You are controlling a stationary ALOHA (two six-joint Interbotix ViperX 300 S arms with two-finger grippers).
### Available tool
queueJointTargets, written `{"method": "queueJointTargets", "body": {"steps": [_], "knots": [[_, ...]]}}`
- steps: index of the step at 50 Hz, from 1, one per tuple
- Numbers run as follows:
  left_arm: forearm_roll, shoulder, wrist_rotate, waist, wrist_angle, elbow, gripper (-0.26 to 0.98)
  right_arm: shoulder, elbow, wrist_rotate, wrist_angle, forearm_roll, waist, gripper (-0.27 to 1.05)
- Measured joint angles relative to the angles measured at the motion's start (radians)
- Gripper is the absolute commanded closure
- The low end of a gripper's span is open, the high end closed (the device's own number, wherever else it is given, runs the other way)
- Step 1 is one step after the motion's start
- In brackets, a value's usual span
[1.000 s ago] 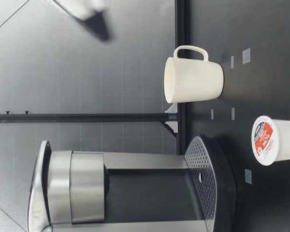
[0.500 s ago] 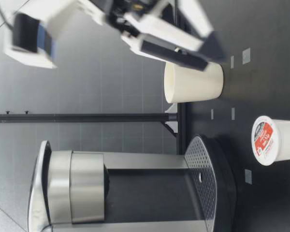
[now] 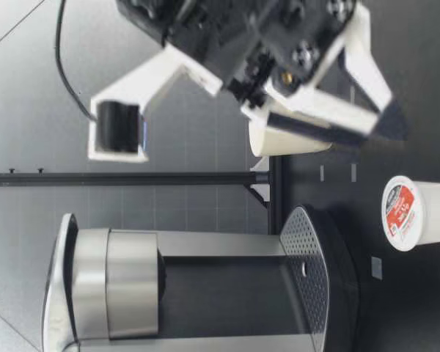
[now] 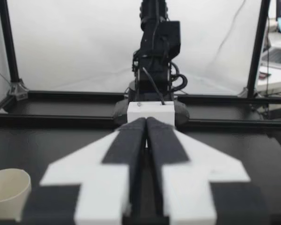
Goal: Place the coffee capsule inside the capsule container, then place the cup onto the center of the cup tray.
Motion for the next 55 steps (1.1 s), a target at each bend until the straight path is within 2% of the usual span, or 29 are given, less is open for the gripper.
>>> {"method": "queueJointTargets", "body": {"steps": [55], "knots": [[0.002, -0.003, 0.008, 0.0, 0.003, 0.005, 0.6, 0.147, -0.146, -0.008, -0.017, -0.003, 0.015, -0.14]]}}
